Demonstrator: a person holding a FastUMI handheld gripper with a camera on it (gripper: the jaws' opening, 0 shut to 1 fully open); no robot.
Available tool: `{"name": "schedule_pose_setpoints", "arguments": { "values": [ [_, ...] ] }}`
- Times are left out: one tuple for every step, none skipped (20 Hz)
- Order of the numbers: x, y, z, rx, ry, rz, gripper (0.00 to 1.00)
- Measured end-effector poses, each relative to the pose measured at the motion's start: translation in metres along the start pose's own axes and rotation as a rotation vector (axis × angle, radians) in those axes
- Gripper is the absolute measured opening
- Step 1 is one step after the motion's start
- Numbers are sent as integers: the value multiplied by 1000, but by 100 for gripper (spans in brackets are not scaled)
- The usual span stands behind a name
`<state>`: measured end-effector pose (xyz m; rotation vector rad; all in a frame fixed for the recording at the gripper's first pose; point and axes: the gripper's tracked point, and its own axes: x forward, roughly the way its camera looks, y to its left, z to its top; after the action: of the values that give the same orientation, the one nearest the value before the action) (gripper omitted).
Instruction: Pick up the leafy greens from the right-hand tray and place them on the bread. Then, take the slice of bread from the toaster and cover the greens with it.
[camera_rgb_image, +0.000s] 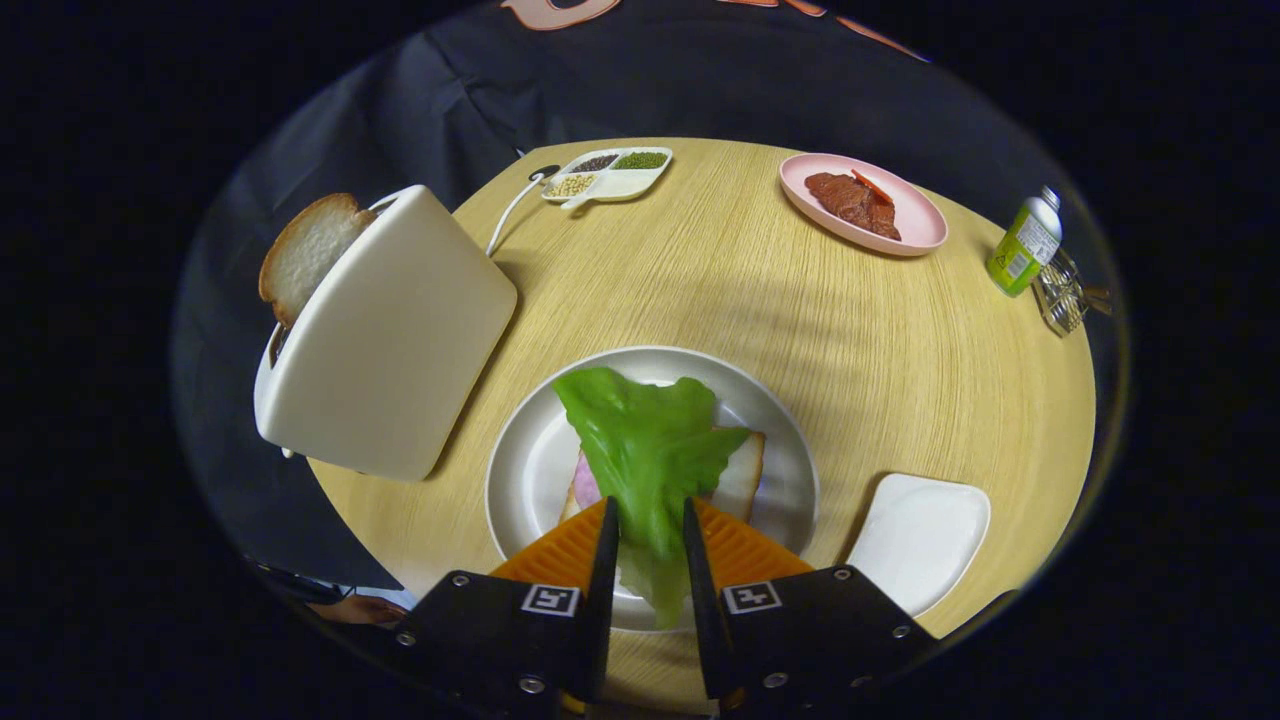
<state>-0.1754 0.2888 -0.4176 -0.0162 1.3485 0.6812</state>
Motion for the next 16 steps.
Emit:
{"name": "schedule_pose_setpoints", "arguments": {
  "values": [
    [-1, -2, 1, 1, -8, -13, 46],
    [-2, -4, 2, 2, -13, -23, 49],
    [-4, -5, 2, 3, -19, -29, 56],
    [-7, -5, 6, 7, -35, -28, 59],
    [-12, -4, 9, 11, -53, -23, 63],
    [-18, -4, 15, 15, -73, -19, 65],
    [-25, -3, 20, 19, -91, -16, 67],
    [-32, -1, 27, 23, -111, -10, 69],
    [-40, 2, 34, 29, -132, -2, 71],
    [-49, 5, 43, 36, -156, 7, 72],
    [-58, 9, 53, 40, -179, 15, 74],
    [-66, 12, 63, 43, -202, 22, 75],
    [-75, 16, 72, 46, -218, 29, 79],
    [-83, 21, 81, 48, -236, 38, 81],
    [-92, 28, 90, 51, -254, 48, 85],
    [-100, 35, 100, 51, -270, 62, 87]
  ]
}}
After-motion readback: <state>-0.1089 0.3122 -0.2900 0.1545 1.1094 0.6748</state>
